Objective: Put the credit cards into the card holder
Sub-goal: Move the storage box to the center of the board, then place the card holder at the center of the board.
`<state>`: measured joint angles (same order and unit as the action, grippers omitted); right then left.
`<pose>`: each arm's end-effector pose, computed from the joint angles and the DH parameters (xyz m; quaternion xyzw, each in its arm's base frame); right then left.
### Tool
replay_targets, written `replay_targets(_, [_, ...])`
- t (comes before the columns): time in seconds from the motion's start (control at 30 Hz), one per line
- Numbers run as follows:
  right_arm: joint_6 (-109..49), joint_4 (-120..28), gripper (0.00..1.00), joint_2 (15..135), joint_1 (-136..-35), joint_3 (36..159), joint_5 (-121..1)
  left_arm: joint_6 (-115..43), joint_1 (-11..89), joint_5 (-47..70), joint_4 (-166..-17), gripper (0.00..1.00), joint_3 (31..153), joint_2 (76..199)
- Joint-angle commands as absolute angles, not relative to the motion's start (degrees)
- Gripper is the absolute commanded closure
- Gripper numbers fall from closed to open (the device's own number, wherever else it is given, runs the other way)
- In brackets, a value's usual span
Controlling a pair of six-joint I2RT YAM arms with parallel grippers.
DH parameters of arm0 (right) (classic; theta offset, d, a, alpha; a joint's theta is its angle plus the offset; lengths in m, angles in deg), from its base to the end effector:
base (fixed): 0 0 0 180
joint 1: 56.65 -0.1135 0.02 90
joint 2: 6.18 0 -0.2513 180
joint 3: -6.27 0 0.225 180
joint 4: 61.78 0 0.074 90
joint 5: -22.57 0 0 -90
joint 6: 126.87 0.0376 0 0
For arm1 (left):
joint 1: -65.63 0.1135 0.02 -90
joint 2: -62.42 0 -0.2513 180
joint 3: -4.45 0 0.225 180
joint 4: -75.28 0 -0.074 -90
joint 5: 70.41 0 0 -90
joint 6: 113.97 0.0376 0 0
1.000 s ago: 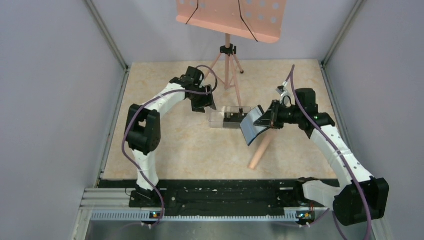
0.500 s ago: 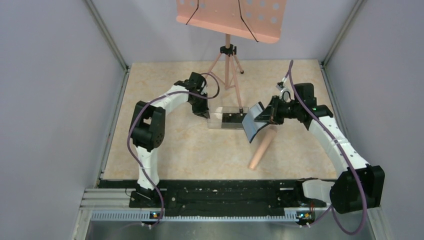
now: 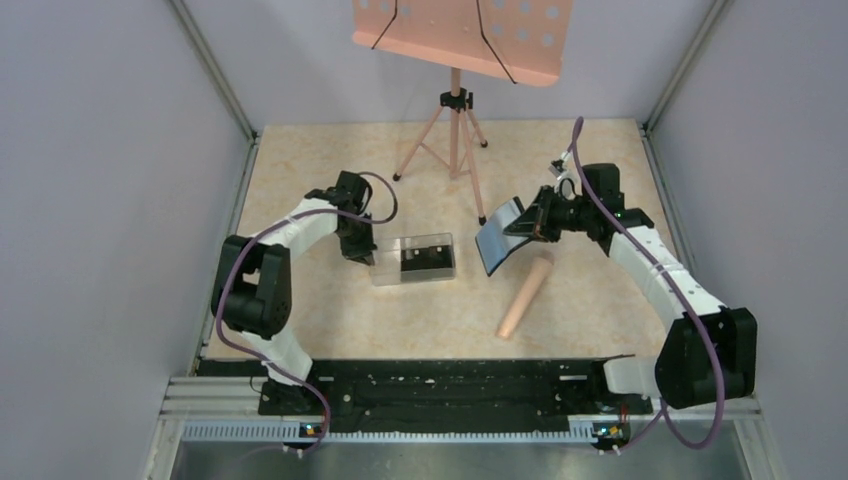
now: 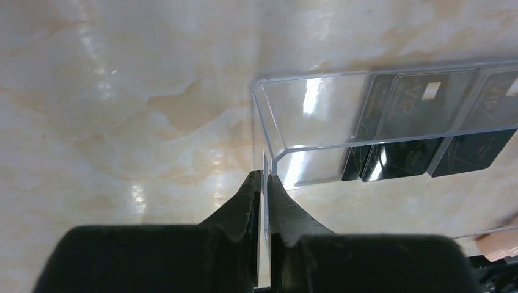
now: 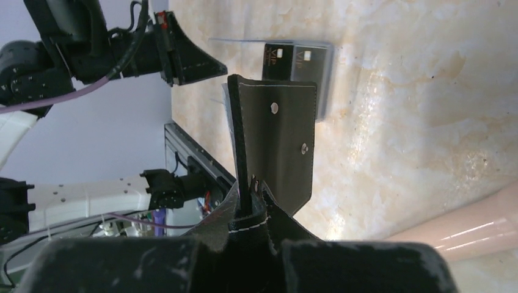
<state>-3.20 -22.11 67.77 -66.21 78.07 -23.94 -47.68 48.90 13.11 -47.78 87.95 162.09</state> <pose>0.2431 0.0672 0.2790 0.0292 0.8608 0.4541 0.2279 0.2963 -0.0935 0.1920 -0.0518 0.9862 -0.1031 0.1183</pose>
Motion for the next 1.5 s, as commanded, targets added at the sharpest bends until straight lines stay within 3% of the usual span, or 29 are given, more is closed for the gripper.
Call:
replay_targets(0.0, [1.83, -32.32, 1.0, 68.89, -65.62, 75.03, -24.78, -46.24, 51.77, 16.75, -46.14, 0.98, 83.87, 157.0])
replay_targets(0.07, [3.4, -35.55, 1.0, 69.86, -65.98, 73.73, -25.42, -46.21, 52.09, 17.41, -45.93, 0.94, 83.25, 155.67])
replay_targets(0.13, [3.91, -37.61, 1.0, 71.18, -66.62, 73.36, -26.57, -45.95, 52.17, 17.59, -45.57, 0.81, 83.27, 154.89])
replay_targets(0.27, [5.23, -41.14, 1.0, 74.06, -68.64, 73.44, -28.42, -45.85, 52.17, 18.96, -44.61, 0.43, 83.29, 152.36])
replay_targets(0.37, [5.59, -43.29, 1.0, 76.71, -69.8, 74.25, -29.2, -45.71, 52.19, 20.87, -44.4, 0.3, 83.37, 149.18])
replay_targets(0.57, [6.84, -49.84, 1.0, 81.7, -70.77, 74.05, -29.63, -45.2, 52.19, 20.44, -44.62, 0.28, 84.52, 144.04])
replay_targets(1.0, [-3.64, -44.11, 1.0, 90.32, -69.41, 72.01, -33.77, -46.54, 52.1, 12.01, -48.79, 0.29, 85.39, 141.0])
replay_targets(1.13, [-6.07, -41.01, 0.84, 91.75, -69.31, 72.67, -36.53, -46.65, 52.1, 11.24, -49.08, 0.3, 85.76, 140.77])
replay_targets(1.33, [-9.58, -34.63, 0.46, 92.68, -69.31, 76.46, -42.96, -46.47, 52.01, 10.18, -50.09, 0.3, 86.46, 140.23])
replay_targets(1.47, [-12.41, -29.09, 0.34, 92.01, -69.35, 79.79, -49.62, -46.74, 51.54, 9.71, -50.4, 0.3, 87.19, 140.62])
